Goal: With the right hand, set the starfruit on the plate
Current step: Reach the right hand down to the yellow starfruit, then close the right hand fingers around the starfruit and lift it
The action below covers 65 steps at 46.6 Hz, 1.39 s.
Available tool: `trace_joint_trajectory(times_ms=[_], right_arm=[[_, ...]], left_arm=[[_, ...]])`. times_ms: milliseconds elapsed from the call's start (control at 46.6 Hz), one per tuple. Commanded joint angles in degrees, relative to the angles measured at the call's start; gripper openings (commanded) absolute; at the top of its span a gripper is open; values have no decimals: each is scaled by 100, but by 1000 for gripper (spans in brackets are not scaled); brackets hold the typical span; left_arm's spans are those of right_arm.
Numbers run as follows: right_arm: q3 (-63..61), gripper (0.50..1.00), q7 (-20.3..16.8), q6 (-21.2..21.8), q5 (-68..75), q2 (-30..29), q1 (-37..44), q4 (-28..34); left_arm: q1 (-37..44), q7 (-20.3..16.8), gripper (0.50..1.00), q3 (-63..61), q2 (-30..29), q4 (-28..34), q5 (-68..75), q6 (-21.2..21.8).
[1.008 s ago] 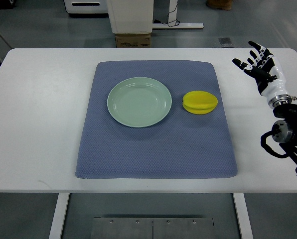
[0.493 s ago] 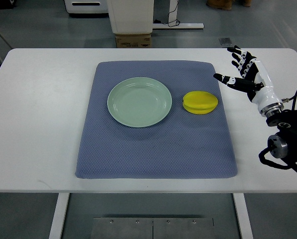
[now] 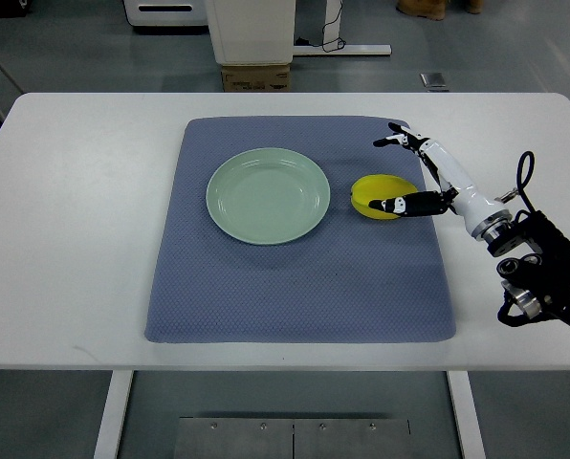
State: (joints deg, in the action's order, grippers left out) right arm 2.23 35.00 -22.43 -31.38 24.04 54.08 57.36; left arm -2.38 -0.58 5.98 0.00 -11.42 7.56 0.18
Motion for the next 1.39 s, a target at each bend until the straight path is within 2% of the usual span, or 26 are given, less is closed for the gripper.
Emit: trace_joint_trajectory(times_ms=[0, 150, 386, 1072, 1137, 1373], right_arm=[[260, 1000, 0, -51, 44, -39, 155, -67], [638, 1000, 0, -59, 53, -74, 278, -181], [1077, 1000, -2, -59, 53, -347, 305, -823], [1456, 993, -116, -42, 80, -760, 393, -1438], [1491, 962, -116, -42, 89, -760, 402, -1447], [1517, 705, -72, -16, 255, -751, 410, -1447]], left_arm=[[0, 5, 1000, 0, 0, 0, 0, 0], [0, 5, 1000, 0, 0, 0, 0, 0], [0, -3, 1000, 0, 0, 0, 0, 0], [0, -3, 1000, 0, 0, 0, 0, 0], [0, 5, 1000, 0, 0, 0, 0, 0], [0, 5, 1000, 0, 0, 0, 0, 0]])
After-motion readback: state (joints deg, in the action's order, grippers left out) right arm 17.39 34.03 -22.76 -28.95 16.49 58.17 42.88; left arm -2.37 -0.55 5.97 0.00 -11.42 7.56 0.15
